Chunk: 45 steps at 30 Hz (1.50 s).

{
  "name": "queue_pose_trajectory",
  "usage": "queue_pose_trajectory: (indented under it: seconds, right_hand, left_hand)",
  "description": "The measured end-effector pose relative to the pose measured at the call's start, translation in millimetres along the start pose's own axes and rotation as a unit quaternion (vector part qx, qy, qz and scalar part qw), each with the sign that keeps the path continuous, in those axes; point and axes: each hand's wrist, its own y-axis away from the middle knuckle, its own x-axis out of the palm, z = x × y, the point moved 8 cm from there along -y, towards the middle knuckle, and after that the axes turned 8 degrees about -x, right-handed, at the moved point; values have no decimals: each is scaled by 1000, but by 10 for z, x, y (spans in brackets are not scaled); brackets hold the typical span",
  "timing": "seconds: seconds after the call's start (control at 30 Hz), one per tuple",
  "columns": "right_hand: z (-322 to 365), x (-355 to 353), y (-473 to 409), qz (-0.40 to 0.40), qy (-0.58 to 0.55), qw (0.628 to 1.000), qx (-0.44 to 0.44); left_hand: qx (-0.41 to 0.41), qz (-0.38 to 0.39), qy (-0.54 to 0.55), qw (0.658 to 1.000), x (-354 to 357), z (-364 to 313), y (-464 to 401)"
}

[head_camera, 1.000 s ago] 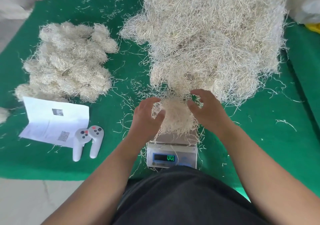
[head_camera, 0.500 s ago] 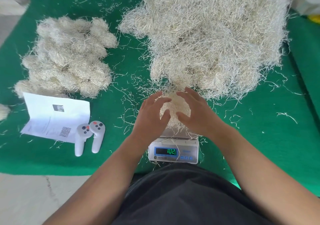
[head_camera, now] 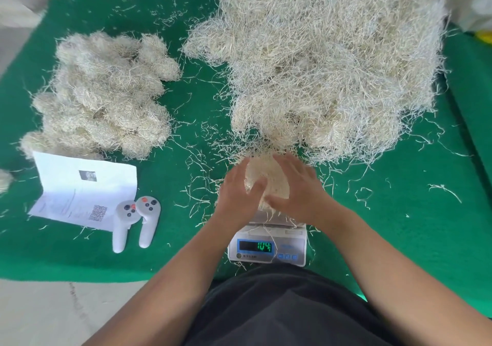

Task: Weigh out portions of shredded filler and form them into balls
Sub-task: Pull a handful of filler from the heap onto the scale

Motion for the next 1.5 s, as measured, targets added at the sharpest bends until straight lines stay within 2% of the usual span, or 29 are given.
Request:
queue_pose_trajectory:
  seconds: [0.1,0.13,0.2,0.27,0.33,0.4,0.5,0.57,0.6,0.63,0.73,0.87,0.93,0.97,1.03,1.07,1.13,1.2,1.27,1.3,1.33,1.37,1.43,1.47,1.5]
  right_hand:
    - [27,294,-51,44,-25,998,37]
    - [28,338,-71,25,-50,997,52]
    - [38,287,-84,-33,-188,977,96]
    - [135,138,-119,-78,-325,938,94]
    - [309,-46,-177,-109,-391,912,64]
    - [563,-174,-213,-127,-435,891,28]
    - [794,-440,-191,-214,-464,859,10]
    - [946,-575,-269,-198,-546,814,6]
    - [1026,-647,-314,-174,-570,803,3]
    - [1101,-735,-351,-158,-565,810,-2]
    - [1191,-1086,-350,-233,-506,831,-11]
    - [1178,-1368,-291,-306,-476,823,-40]
    - [1176,-1498,-280,-320,-449,833,-51]
    - [1174,-1542,-281,-322,-430,842,-53]
    - [1193,-1580,-275,-311,-374,872,-56]
    - [1213,-1596,-269,-306,-333,890,-59]
    - [1218,-1636,-243,-302,-225,924,-64]
    - [1147,-1716,-212,-306,-150,939,-54]
    - [1115,-1801,-174,-323,-173,929,-45]
    - [1152,-1831,-158,-339,-219,913,-50]
    - [1214,-1820,-161,-341,-274,898,-51]
    - [1286,-1781,-197,-334,-313,887,-57]
    - [1438,-1667,-271,-312,-298,898,-81]
    - [1509,-1635,-271,-307,-261,911,-86]
    - [1525,-1632,-281,-309,-238,916,-90]
  left_hand:
    - [-46,102,94,989,240,-71,27]
    - [-59,128,136,981,303,-115,41]
    - [-102,148,274,945,346,-197,10]
    - [-148,125,407,893,289,-281,-66]
    - [-161,90,447,875,182,-396,-152]
    - [-139,48,488,860,44,-549,-235]
    - [-96,-25,580,809,-222,-786,-306]
    - [-63,1,627,776,-283,-1042,-300]
    - [-35,7,614,788,-306,-1159,-288]
    - [-2,-7,579,815,-360,-1265,-262]
    - [100,-42,428,897,-551,-1602,-133]
    - [164,-40,322,932,-625,-1810,-26]
    - [143,-12,316,938,-561,-1815,-2]
    - [112,23,351,930,-527,-1807,9]
    - [55,106,457,881,-533,-1785,12]
    - [48,143,489,859,-560,-1750,-7]
    - [39,207,505,837,-671,-1690,-19]
    - [33,188,531,825,-915,-1548,-89]
    - [17,144,600,787,-1098,-1429,-119]
    - [7,125,613,780,-1118,-1403,-113]
    - [-14,117,595,795,-1051,-1410,-90]
    - [-30,159,561,812,-890,-1504,-7]
    - [-48,276,511,813,-513,-1739,230]
    - [-44,280,506,814,-453,-1798,301]
    - [-38,249,497,830,-458,-1821,306]
